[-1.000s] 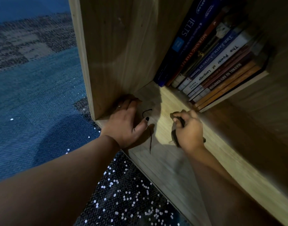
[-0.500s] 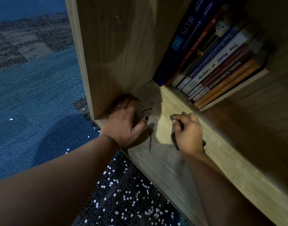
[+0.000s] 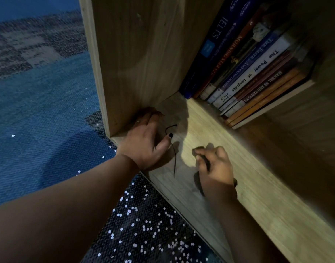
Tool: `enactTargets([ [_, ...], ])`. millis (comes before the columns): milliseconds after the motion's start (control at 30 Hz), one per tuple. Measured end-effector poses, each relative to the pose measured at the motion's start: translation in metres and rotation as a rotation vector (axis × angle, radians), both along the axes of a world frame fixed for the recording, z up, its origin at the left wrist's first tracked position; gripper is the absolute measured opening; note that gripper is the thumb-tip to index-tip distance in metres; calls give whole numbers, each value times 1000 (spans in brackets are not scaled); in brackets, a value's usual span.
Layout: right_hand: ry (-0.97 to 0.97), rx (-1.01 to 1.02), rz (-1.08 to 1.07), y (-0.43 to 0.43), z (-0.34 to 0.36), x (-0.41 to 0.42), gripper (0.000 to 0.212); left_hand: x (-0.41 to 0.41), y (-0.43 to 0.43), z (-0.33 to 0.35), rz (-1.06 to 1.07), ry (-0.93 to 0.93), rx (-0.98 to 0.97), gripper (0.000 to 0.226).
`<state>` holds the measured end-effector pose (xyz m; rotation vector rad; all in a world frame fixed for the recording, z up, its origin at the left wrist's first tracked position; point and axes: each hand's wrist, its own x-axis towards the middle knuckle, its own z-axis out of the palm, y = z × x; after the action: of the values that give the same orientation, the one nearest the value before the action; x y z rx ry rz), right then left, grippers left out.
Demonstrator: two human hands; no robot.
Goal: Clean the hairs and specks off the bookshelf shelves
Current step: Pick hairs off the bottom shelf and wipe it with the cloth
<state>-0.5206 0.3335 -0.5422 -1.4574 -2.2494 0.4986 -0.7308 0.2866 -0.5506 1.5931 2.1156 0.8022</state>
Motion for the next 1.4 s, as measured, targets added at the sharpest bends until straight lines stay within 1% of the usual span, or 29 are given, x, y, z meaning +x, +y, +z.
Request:
enactTargets([
  [100,7,-9,-3,-8,-5,5,21,0,0,0,11,-6,-2,83],
  [167,-9,26,-3,-2,-5,2,22,1,0,0,22,-6,-7,85],
  [333,-21,87,-40,46,1,-16,23,1,-1,1,26,-20,-24,90],
  [400,-33,78,-81,66,-2,-24,22,2,-2,1,36,-15,-30,92],
  [500,-108,55,-128,76,-4,-29,23,2,-2,-1,42,-5,-32,91],
  [567,-102,47,-115,64,-3,-28,24,2,-1,-2,39,-5,-24,88],
  [667,-40,48,-27,21,-1,-18,21,0,-1,-1,34,-17,-1,83],
  [767,-85,73,-1,-27,1,-6,19,0,0,0,30,-21,4,83],
  [833,-112,2,0,-52,2,0,18,0,-1,0,33,-28,11,81],
  [933,-114,-11,102,-76,2,4,16,0,-1,1,23,-27,13,80],
  [1000,-136,-3,137,-84,3,4,19,0,-1,0,20,-23,5,78],
  [1067,-141,6,119,-86,3,2,21,-1,-1,-1,15,-28,-2,72],
  [1200,-116,24,169,-84,1,2,25,-1,0,-1,6,-19,-1,76],
  [1300,-119,21,193,-80,1,-1,22,0,-1,0,12,-19,5,75],
  [1400,-70,16,170,-66,2,-15,18,0,-1,0,13,-11,19,68],
])
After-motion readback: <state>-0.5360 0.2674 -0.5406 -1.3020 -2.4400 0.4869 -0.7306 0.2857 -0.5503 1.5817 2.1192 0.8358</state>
